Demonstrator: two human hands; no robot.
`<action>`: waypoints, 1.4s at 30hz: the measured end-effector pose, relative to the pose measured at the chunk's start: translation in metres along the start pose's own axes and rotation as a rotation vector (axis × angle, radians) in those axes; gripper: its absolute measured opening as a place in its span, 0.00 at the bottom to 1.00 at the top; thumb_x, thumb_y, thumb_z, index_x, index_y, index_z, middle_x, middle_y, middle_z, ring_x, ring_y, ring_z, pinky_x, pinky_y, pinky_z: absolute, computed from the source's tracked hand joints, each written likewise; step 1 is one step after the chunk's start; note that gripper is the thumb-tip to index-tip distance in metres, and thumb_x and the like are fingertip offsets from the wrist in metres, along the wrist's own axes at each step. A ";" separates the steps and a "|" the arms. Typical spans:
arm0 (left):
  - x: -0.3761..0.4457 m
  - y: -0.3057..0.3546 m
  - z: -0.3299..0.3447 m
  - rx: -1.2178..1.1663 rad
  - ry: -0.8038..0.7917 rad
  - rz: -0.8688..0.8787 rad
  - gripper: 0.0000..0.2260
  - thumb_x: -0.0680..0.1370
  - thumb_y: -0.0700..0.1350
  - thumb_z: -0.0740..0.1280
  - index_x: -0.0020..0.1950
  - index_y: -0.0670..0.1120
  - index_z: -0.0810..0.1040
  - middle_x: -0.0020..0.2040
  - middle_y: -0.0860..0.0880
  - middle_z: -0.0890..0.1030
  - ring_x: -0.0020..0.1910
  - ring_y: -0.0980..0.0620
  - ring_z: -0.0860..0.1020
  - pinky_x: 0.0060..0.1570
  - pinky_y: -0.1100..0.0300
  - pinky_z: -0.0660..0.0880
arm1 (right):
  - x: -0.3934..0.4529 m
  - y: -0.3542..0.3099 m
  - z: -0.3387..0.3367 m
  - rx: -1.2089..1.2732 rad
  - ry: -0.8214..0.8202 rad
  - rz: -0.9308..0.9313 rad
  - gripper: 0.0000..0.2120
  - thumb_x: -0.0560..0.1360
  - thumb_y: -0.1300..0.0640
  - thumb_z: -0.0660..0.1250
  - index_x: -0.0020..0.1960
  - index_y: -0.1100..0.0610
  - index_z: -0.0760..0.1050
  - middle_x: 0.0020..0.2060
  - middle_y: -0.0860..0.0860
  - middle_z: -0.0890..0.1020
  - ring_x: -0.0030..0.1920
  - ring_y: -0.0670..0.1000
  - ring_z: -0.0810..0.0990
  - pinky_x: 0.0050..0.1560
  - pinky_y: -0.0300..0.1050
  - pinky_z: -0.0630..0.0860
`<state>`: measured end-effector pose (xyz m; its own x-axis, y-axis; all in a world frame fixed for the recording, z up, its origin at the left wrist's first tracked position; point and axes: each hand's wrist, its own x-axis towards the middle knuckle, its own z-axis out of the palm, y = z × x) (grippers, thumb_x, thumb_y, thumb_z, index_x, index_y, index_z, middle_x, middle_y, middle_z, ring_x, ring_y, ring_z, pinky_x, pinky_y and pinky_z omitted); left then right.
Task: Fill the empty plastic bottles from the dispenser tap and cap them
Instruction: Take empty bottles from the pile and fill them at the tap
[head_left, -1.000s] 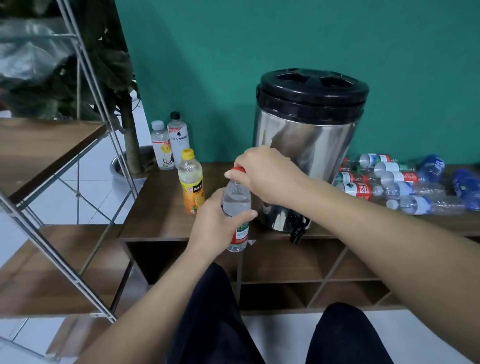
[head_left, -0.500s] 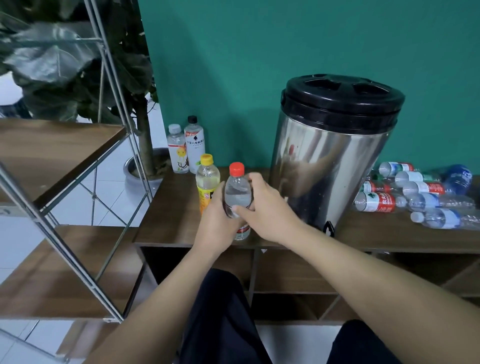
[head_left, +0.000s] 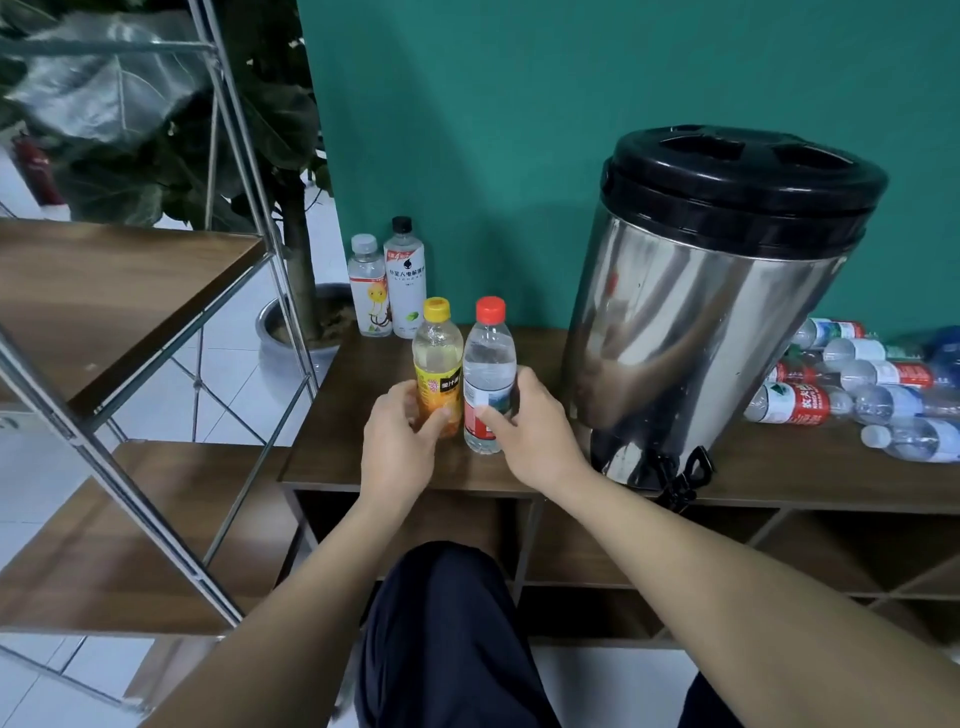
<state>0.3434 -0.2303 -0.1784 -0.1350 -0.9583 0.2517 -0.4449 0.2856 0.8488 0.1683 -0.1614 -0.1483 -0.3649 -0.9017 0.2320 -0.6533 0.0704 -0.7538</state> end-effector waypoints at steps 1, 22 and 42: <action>0.005 0.000 0.004 0.020 0.014 -0.003 0.20 0.83 0.53 0.77 0.72 0.50 0.80 0.59 0.53 0.82 0.57 0.54 0.81 0.55 0.58 0.75 | 0.003 0.001 0.005 0.005 0.024 -0.004 0.23 0.82 0.49 0.75 0.73 0.48 0.71 0.67 0.46 0.81 0.62 0.48 0.83 0.65 0.53 0.83; 0.160 -0.035 0.077 -0.054 0.094 -0.041 0.12 0.83 0.56 0.75 0.60 0.53 0.77 0.53 0.53 0.83 0.51 0.49 0.85 0.52 0.40 0.85 | 0.165 0.026 0.071 0.083 0.291 0.166 0.22 0.79 0.49 0.79 0.68 0.57 0.77 0.63 0.55 0.82 0.63 0.55 0.82 0.56 0.40 0.71; 0.199 -0.030 0.095 -0.042 0.028 0.193 0.08 0.87 0.43 0.70 0.65 0.45 0.87 0.59 0.50 0.85 0.59 0.54 0.81 0.60 0.60 0.76 | 0.214 0.035 0.105 0.059 0.409 0.225 0.14 0.81 0.56 0.75 0.66 0.55 0.81 0.58 0.54 0.85 0.58 0.56 0.85 0.60 0.53 0.82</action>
<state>0.2458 -0.4289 -0.1982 -0.1890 -0.8856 0.4242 -0.3756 0.4644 0.8021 0.1364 -0.3966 -0.1896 -0.7321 -0.6241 0.2731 -0.4938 0.2100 -0.8439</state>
